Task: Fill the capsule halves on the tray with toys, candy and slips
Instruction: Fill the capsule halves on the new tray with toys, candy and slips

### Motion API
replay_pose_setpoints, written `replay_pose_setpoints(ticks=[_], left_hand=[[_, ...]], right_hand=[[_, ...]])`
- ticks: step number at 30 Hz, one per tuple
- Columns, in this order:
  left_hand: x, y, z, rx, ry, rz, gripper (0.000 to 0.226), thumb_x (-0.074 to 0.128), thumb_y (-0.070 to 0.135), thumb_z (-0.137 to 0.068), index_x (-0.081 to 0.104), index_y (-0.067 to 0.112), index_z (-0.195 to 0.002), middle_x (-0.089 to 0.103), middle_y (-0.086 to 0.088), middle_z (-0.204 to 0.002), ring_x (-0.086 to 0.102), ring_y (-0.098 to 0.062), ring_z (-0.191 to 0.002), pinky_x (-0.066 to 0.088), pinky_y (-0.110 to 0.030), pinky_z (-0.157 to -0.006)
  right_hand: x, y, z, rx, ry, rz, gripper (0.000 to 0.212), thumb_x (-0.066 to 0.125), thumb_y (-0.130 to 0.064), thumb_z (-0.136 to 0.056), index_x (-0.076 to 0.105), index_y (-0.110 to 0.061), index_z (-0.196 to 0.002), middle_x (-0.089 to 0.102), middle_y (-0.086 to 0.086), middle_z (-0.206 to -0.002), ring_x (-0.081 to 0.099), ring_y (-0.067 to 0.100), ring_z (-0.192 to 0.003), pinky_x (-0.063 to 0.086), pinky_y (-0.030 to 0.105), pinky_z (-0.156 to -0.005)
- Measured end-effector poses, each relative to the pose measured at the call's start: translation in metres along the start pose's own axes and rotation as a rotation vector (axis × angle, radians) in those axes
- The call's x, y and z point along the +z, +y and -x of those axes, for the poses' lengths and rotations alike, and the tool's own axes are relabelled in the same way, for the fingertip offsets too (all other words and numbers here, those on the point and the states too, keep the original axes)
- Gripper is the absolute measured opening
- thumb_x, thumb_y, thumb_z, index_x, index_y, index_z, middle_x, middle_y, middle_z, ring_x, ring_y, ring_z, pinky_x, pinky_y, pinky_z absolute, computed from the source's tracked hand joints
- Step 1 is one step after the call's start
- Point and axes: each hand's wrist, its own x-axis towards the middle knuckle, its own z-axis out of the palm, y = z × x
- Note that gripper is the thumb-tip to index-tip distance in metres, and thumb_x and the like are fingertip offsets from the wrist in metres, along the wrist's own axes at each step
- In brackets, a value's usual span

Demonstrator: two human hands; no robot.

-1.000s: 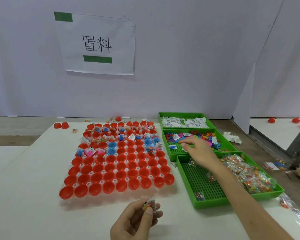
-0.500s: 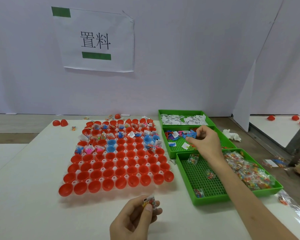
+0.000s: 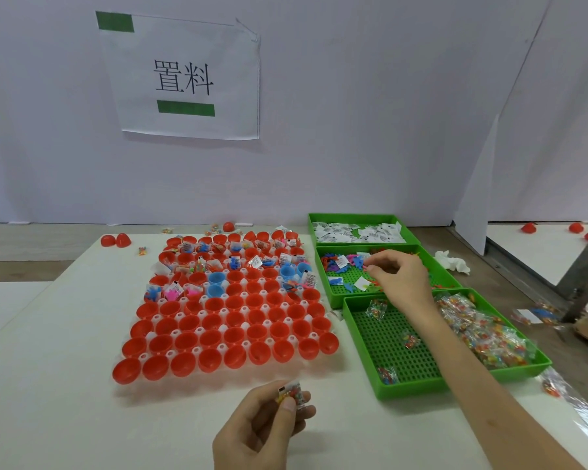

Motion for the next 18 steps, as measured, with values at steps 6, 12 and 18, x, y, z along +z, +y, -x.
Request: replay_pose_setpoints(ticks=[6, 12, 18], left_hand=[[-0.001, -0.003, -0.001, 0.006, -0.007, 0.012, 0.024, 0.057, -0.017, -0.085, 0.072, 0.001, -0.083, 0.075, -0.014, -0.073, 0.074, -0.027, -0.066, 0.057, -0.022, -0.055], [-0.001, -0.005, -0.001, 0.018, -0.004, 0.022, 0.023, 0.057, -0.017, -0.085, 0.072, 0.001, -0.083, 0.075, -0.014, -0.073, 0.074, -0.027, -0.066, 0.057, -0.021, -0.055], [0.001, -0.005, 0.000, 0.028, 0.024, 0.031, 0.023, 0.058, -0.018, -0.084, 0.072, 0.001, -0.084, 0.075, -0.013, -0.073, 0.074, -0.026, -0.066, 0.057, -0.021, -0.055]], right_hand=[[0.010, 0.002, 0.003, -0.071, -0.304, 0.376, 0.022, 0.053, -0.044, -0.100, 0.071, -0.035, -0.110, 0.065, -0.012, -0.124, 0.056, 0.012, -0.116, 0.038, 0.045, -0.104], [0.015, 0.007, 0.001, -0.080, -0.427, 0.578, 0.041, 0.038, -0.046, -0.105, 0.075, -0.028, -0.104, 0.065, -0.013, -0.125, 0.054, 0.011, -0.112, 0.023, 0.037, -0.092], [0.015, 0.003, 0.002, -0.113, -0.279, 0.421, 0.034, 0.052, -0.031, -0.103, 0.075, -0.007, -0.098, 0.074, 0.006, -0.110, 0.065, 0.006, -0.093, 0.042, 0.039, -0.103]])
